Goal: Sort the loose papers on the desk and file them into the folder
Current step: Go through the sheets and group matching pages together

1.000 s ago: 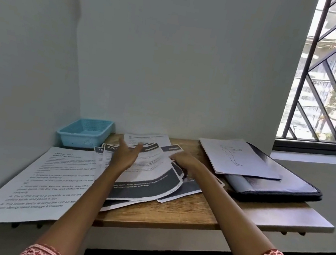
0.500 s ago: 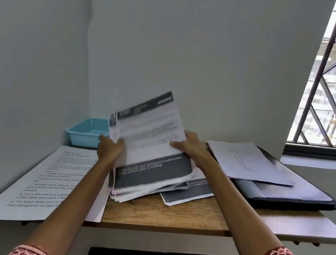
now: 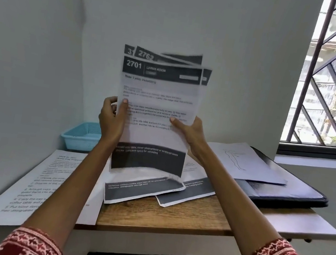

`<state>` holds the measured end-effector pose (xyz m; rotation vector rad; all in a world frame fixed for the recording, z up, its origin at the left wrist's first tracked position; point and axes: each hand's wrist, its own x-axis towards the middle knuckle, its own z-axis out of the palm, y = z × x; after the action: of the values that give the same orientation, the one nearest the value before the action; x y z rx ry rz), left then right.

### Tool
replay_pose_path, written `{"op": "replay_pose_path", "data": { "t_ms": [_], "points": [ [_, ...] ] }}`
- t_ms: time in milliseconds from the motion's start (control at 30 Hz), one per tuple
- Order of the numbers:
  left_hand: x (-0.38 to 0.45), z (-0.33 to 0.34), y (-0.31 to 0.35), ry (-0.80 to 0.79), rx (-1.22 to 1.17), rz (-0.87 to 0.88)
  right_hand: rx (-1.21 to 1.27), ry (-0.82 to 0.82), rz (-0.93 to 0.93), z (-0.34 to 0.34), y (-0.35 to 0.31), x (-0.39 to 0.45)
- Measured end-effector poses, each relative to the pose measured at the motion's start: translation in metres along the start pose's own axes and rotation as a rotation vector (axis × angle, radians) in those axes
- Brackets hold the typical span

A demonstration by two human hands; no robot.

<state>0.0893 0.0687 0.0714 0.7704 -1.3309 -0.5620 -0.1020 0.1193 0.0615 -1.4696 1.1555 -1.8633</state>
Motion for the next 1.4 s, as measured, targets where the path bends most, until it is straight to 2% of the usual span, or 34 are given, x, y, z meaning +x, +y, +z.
{"op": "replay_pose_path", "data": {
  "t_ms": [100,233,333,433,500,600,733,800,933,1000,1067,1133,1233,1300,1333,1400],
  "points": [
    [-0.012,-0.01,-0.009,0.043,0.079,0.004,0.073,-0.021,0.018,0.001,0.008,-0.006],
    [-0.034,-0.013,-0.033,-0.021,0.182,-0.054,-0.045,-0.042,0.104,0.009,0.029,-0.017],
    [-0.036,-0.014,-0.034,-0.034,0.256,-0.081,-0.091,-0.046,0.08,0.013,0.027,-0.014],
    [-0.019,-0.022,-0.023,0.041,0.389,-0.18,-0.095,-0.114,0.025,0.016,0.011,-0.006],
    [-0.006,-0.034,-0.019,0.045,0.521,-0.269,-0.158,-0.105,0.062,0.017,0.007,0.0],
    [0.001,-0.06,-0.031,-0.079,0.774,-0.379,-0.325,-0.101,0.206,0.009,0.021,-0.003],
    [-0.016,-0.091,-0.072,-0.099,1.026,-0.509,-0.901,-0.227,0.337,-0.009,0.065,-0.018],
    [-0.029,-0.097,-0.087,-0.114,1.111,-0.534,-1.038,-0.291,0.389,-0.01,0.076,-0.029],
    [-0.036,-0.094,-0.096,-0.116,1.176,-0.549,-0.945,-0.205,0.416,-0.012,0.075,-0.038],
    [-0.033,-0.087,-0.093,-0.137,1.29,-0.55,-0.87,-0.172,0.434,-0.014,0.071,-0.037],
    [-0.032,-0.077,-0.09,-0.176,1.421,-0.464,-0.831,-0.167,0.444,-0.017,0.069,-0.036],
    [-0.035,-0.063,-0.089,-0.223,1.335,-0.284,-0.8,-0.142,0.451,-0.02,0.069,-0.037],
    [-0.049,-0.032,-0.082,-0.456,0.839,0.021,-0.808,-0.109,0.426,-0.021,0.07,-0.035],
    [-0.067,-0.008,-0.067,-0.723,0.571,0.053,-0.864,-0.101,0.388,-0.018,0.069,-0.032],
    [-0.077,0.004,-0.059,-0.828,0.526,0.043,-0.898,-0.095,0.366,-0.017,0.068,-0.03],
    [-0.096,0.027,-0.05,-0.94,0.581,0.061,-0.956,-0.081,0.31,-0.014,0.064,-0.026]
  ]
}}
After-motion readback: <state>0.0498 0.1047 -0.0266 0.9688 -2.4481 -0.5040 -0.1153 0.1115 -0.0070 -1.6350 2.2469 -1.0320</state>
